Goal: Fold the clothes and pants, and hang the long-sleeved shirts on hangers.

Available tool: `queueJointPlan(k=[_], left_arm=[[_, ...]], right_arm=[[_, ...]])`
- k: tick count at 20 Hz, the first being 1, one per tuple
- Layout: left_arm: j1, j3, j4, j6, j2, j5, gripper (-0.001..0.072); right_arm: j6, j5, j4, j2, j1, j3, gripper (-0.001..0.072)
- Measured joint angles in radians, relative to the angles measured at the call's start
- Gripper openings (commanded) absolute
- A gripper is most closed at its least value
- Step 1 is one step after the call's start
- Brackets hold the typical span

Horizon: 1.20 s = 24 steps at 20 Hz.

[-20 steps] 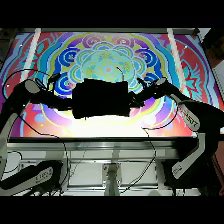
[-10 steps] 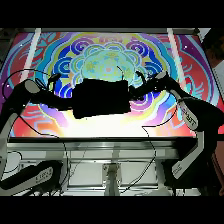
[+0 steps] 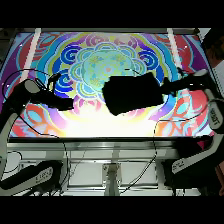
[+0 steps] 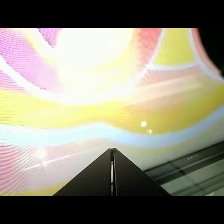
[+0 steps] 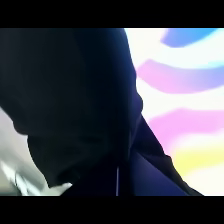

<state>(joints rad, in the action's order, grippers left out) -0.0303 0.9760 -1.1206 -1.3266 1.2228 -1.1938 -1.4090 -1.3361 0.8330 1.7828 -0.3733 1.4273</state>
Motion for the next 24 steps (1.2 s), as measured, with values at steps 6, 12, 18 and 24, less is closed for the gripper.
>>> queueJointPlan(k=[6,12,18,24], left_arm=[[0.0,0.0,0.0,-0.027,0.0,0.001,0.0006],[0.0,0.0,0.0,-0.035,0.0,0.003,0.0007],[0.0,0.0,0.0,-0.037,0.0,-0.001,0.0007],[0.0,0.0,0.0,-0.038,0.0,0.0,0.0007]], right_arm=[[-0.011,-0.066,0.169,-0.138,-0.505,0.001,0.0013],[0.013,-0.145,0.253,-0.196,-0.82,0.01,0.0338],[-0.002,-0.174,0.047,-0.267,-0.822,0.193,0.0092],[-0.003,-0.252,0.162,-0.312,-0.442,0.26,0.0016]])
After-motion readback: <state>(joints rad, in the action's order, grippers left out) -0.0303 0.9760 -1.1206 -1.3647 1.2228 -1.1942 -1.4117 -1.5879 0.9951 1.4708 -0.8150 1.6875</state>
